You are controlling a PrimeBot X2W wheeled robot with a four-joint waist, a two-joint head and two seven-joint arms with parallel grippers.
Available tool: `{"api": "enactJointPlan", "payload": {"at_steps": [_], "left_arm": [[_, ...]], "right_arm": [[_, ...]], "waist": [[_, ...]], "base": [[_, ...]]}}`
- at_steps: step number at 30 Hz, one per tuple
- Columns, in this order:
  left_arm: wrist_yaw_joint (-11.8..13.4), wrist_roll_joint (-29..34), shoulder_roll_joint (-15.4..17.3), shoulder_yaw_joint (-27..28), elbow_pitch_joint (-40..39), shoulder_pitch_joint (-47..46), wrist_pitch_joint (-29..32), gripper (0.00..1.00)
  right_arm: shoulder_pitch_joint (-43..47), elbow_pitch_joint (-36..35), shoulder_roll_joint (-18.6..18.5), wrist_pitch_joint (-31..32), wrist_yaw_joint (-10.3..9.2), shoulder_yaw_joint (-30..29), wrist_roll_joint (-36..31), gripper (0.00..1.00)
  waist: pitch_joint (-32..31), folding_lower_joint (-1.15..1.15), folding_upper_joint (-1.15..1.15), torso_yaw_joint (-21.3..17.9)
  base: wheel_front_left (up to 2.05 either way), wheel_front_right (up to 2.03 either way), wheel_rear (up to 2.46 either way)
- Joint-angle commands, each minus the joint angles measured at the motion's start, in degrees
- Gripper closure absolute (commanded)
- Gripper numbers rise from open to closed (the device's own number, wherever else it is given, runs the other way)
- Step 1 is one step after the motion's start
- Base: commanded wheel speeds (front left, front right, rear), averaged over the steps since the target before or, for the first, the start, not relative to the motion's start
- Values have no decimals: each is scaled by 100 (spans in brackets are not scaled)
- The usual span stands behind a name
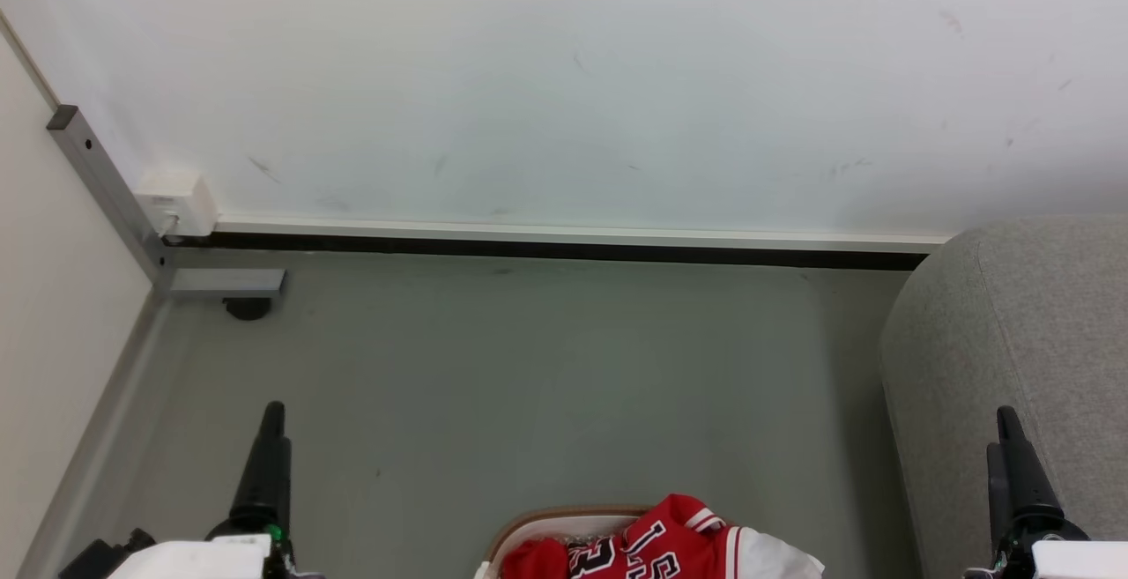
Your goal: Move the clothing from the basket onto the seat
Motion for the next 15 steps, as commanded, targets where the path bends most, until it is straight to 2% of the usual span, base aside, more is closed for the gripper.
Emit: {"api": "enactJointPlan", "payload": {"at_steps": [1, 9, 15], "left_arm": [[-5, 164, 61, -11, -120, -128, -42, 0], [-5, 1149, 86, -57, -245, -121, -220, 0], [-5, 1971, 88, -85, -357, -85, -350, 0]], "right_arm": [[-80, -116, -58, -56, -2, 4, -95, 0], [-104, -136, -64, -231, -3, 26, -690, 0], [-118, -237, -67, -360, -4, 53, -1436, 0]], "waist": [[1, 0, 0, -2], [7, 0, 0, -21], [9, 0, 0, -32]], "base": [[0, 0, 0], [0, 0, 0], [0, 0, 0]]}}
